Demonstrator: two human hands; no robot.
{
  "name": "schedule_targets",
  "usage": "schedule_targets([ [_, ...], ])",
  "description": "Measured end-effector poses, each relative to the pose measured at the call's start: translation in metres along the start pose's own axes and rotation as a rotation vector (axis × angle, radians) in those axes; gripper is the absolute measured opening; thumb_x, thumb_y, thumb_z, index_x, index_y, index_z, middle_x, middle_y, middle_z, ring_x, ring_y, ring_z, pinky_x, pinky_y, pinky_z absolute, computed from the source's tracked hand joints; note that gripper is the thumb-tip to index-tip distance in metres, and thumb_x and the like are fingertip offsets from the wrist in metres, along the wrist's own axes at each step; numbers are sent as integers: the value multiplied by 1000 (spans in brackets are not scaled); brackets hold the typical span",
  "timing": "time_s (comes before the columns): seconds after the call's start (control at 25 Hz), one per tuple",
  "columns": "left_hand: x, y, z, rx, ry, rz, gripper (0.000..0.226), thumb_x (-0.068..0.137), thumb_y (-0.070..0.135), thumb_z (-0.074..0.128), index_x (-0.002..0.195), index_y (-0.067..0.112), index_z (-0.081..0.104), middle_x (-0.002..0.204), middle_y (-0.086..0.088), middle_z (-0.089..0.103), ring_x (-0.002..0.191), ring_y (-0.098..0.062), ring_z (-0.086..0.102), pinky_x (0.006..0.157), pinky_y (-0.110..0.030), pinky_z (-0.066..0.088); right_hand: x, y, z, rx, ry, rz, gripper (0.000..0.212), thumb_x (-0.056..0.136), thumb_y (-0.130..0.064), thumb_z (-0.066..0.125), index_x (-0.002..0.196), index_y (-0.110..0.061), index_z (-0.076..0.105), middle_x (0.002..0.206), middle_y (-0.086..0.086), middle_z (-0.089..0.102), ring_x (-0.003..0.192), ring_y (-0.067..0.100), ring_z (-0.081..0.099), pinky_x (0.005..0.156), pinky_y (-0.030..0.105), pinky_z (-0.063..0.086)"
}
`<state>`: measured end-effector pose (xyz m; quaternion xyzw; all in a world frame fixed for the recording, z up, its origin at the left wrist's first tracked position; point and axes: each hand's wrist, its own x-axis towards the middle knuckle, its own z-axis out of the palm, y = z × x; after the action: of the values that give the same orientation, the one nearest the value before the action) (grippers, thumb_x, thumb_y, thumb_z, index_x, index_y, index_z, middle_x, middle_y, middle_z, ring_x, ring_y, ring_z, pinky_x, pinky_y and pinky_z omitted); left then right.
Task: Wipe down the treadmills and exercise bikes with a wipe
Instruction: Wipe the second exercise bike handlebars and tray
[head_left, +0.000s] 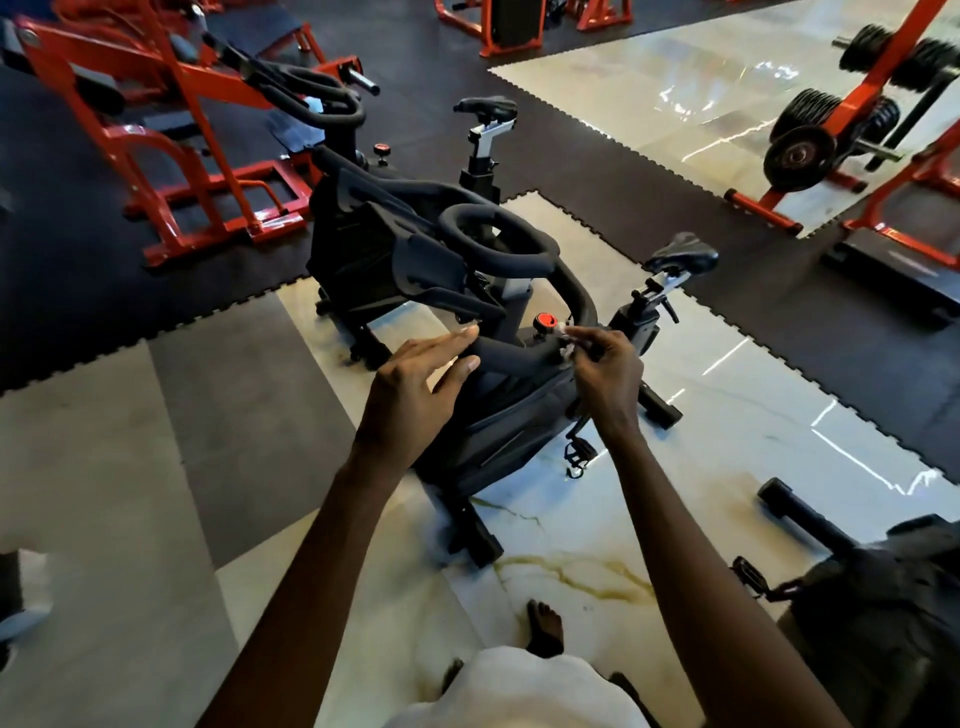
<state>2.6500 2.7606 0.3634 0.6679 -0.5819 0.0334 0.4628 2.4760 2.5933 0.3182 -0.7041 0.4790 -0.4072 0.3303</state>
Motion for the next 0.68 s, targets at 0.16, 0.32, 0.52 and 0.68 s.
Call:
schedule_targets([
  [0.16,-9,0,10,98,-60,25,45,100,24,62,142,9,55,143,-7,56,132,-19,52,106,-26,44,-8,-3,9,-6,-17,43,16,91,-20,70,107,-16,73,109,-2,56,91,4,58,73,7,47],
  [0.32,1,1,19,115,-111,37,40,104,28,52,138,7,55,137,-11,55,128,-22,52,101,-36,52,-25,2,13,106,-15,14,14,92,-18,70,104,-20,65,110,-4,59,96,2,60,82,22,57],
  [0.52,1,-4,26,103,-64,66,35,105,23,49,134,4,57,130,-11,60,121,-23,56,97,-38,52,-9,3,7,148,19,77,27,93,-16,69,120,-15,70,113,1,64,97,5,63,83,20,57],
  [0.68,-3,1,30,53,-20,24,39,107,25,40,133,2,57,131,-12,60,123,-21,55,102,-31,48,-44,-8,21,182,-39,-12,25,91,-11,69,116,-15,72,111,0,64,94,7,64,83,16,55],
])
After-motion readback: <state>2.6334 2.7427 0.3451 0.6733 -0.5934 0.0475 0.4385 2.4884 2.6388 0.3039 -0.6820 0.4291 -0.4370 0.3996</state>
